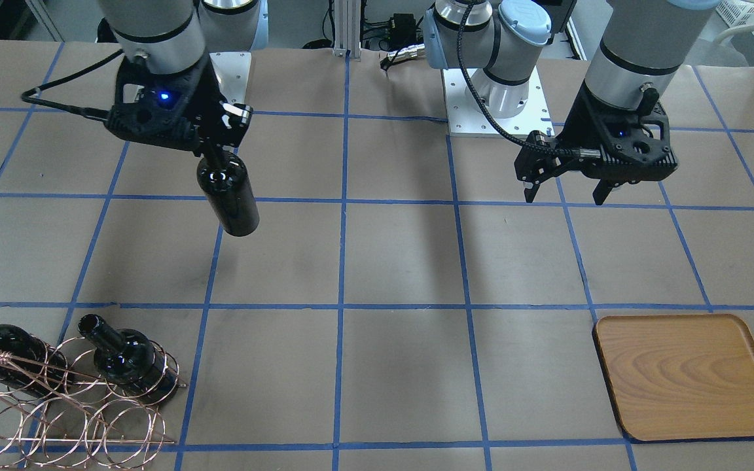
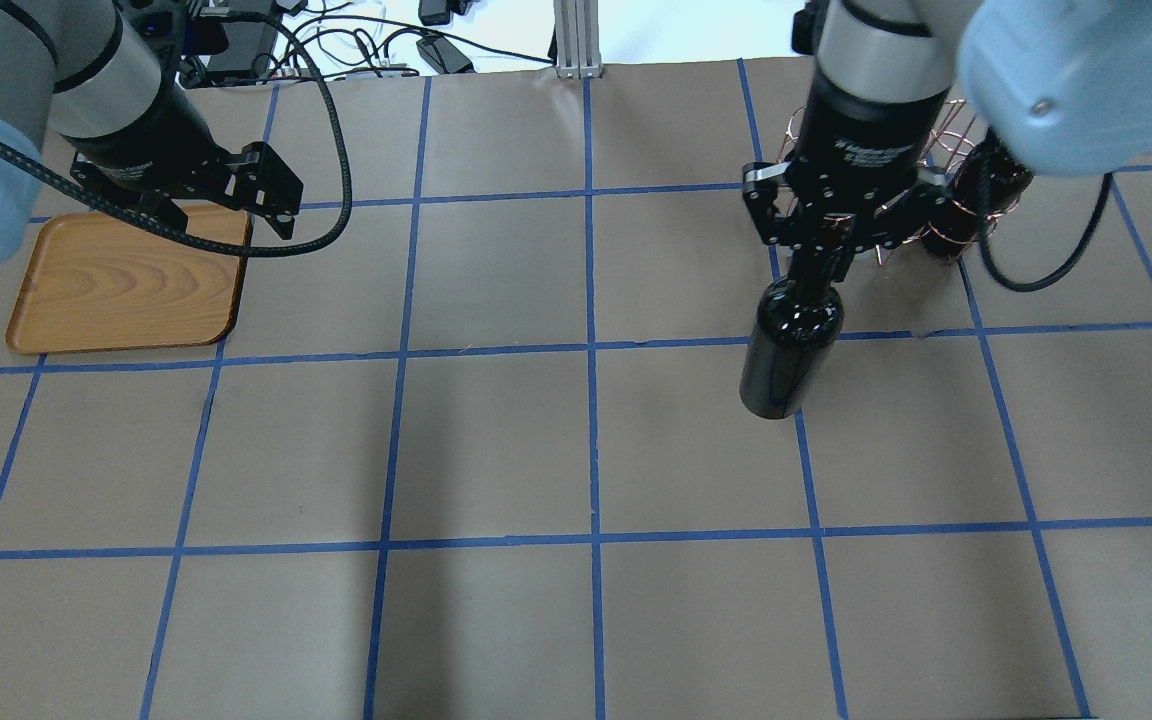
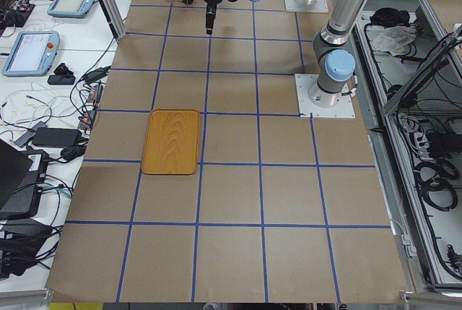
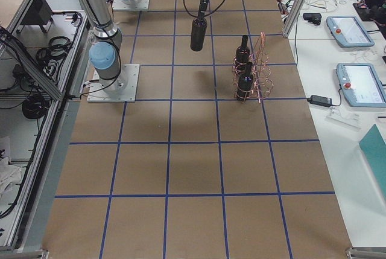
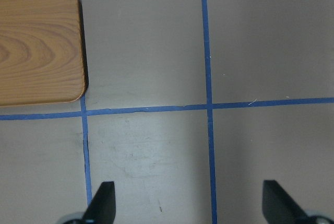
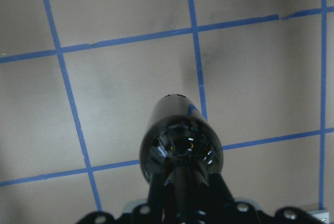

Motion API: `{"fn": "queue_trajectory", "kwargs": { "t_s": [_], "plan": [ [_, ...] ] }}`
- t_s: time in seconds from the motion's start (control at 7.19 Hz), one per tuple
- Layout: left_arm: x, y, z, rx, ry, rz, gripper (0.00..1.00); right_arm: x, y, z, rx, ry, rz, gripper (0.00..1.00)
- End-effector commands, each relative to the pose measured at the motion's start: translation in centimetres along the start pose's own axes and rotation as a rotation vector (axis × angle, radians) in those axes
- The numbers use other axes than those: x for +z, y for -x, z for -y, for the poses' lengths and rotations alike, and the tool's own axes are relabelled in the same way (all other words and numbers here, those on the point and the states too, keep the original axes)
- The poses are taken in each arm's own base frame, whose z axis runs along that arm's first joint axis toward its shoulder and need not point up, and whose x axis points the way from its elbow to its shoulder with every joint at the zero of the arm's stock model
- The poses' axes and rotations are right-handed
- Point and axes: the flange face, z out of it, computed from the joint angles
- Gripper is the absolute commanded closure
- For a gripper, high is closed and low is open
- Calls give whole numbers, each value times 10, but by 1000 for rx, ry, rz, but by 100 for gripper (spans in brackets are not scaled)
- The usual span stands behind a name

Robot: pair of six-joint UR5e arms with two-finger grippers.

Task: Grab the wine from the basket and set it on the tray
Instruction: 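Lift the bottle out of the rack and carry it toward the table center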

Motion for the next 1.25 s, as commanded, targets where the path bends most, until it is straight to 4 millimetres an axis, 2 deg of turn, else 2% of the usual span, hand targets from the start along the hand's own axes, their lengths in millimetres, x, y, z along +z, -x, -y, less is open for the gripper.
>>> {"fn": "queue_trajectory", "kwargs": {
  "t_s": [0.0,0.14,0.28,0.42,0.7,1.11],
  "plan": [
    [-3,40,5,-8,-6,7,0,27,69,-27,40,-24,-5,100],
    [-4,56,6,-3,-10,10,0,31,97,-35,58,-65,18,100],
    [-11,69,11,-6,-23,17,0,37,115,-45,66,-71,20,100],
    [-14,74,13,-17,-35,-11,0,40,128,-47,76,-91,37,100],
    [-14,82,14,-34,-38,-26,0,47,148,-54,79,-96,41,100],
    [-13,93,13,-23,-38,-22,0,50,157,-55,127,-84,78,100]
  ]
}}
